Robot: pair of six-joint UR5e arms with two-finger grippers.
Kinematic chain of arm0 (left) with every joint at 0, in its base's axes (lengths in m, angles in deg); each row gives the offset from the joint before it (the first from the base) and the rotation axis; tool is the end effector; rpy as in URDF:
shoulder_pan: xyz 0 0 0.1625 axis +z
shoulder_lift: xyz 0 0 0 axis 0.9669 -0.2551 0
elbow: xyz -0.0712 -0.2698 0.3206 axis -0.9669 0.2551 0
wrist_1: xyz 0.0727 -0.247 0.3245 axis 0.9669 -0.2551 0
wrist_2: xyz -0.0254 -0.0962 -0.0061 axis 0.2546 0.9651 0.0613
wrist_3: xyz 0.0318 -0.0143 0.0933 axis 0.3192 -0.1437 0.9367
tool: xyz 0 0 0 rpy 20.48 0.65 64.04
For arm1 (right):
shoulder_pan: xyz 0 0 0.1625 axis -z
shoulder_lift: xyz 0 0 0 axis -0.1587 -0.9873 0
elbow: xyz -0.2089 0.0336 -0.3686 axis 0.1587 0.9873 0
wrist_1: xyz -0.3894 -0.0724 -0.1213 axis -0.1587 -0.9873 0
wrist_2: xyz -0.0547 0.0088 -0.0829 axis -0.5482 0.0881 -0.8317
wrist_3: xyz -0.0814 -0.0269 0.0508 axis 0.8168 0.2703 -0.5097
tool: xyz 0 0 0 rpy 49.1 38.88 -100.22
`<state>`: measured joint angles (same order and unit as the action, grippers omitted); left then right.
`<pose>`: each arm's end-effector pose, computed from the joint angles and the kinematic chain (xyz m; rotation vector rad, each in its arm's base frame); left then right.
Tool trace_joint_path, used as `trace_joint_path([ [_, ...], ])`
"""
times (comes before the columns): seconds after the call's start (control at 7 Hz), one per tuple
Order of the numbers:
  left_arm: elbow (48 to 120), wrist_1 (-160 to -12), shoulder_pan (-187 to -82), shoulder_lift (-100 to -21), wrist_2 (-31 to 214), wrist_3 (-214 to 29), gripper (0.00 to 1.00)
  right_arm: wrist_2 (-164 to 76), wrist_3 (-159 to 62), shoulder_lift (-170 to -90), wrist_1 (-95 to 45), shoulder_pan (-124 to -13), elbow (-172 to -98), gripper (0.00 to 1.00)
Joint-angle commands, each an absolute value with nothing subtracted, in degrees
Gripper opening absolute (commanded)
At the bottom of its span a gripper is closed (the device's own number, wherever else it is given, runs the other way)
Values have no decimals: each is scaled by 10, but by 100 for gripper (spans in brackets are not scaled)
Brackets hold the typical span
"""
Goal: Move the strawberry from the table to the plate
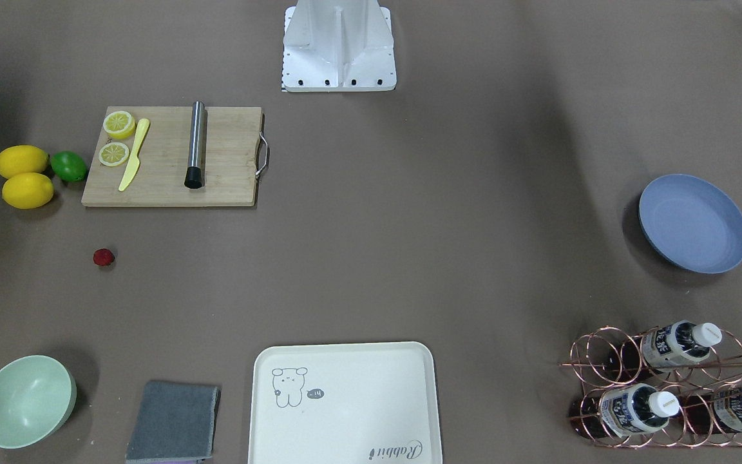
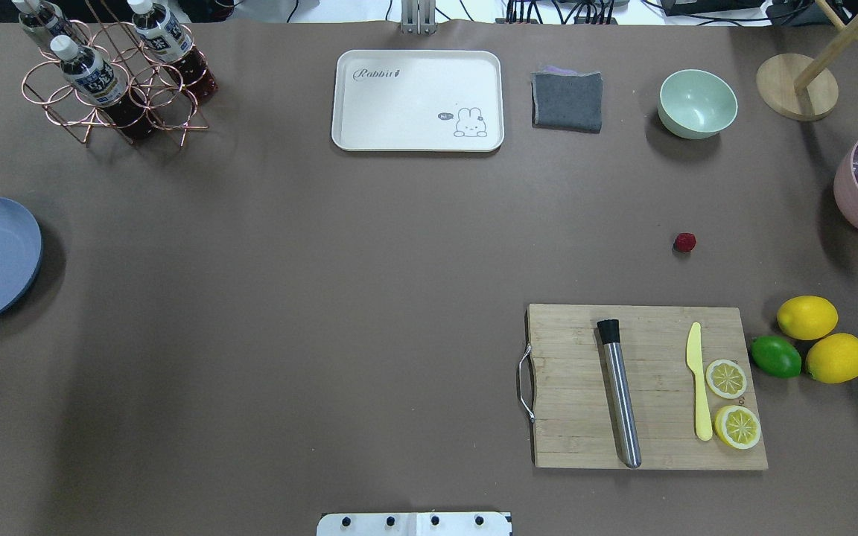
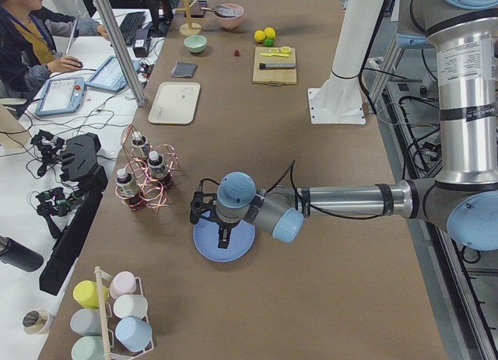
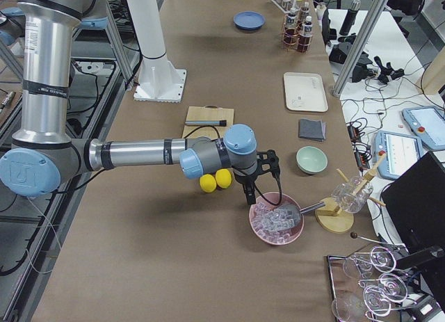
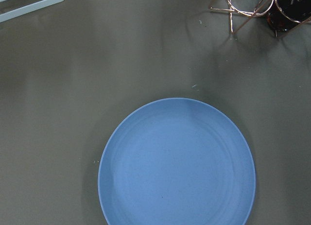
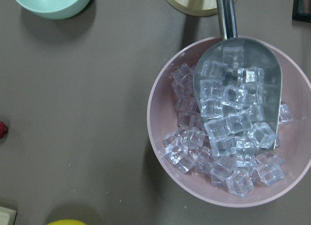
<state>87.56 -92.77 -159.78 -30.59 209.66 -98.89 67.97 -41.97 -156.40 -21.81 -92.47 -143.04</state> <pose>-0.0160 -0.4345 0.6327 0.2416 0.9308 -0.0393 0.0091 -0.4674 0.5834 0.2345 -0.8115 -0.0895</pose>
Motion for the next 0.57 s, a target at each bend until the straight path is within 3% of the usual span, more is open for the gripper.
trace_joint_path([
  [0.0, 859, -976, -1597, -279, 2081, -993, 98, 680, -452, -1533, -218, -924, -1410, 100],
  [0.43, 842, -977, -1571, -290, 2081, -989, 98, 691, -454, -1553, -223, -927, -1441, 100],
])
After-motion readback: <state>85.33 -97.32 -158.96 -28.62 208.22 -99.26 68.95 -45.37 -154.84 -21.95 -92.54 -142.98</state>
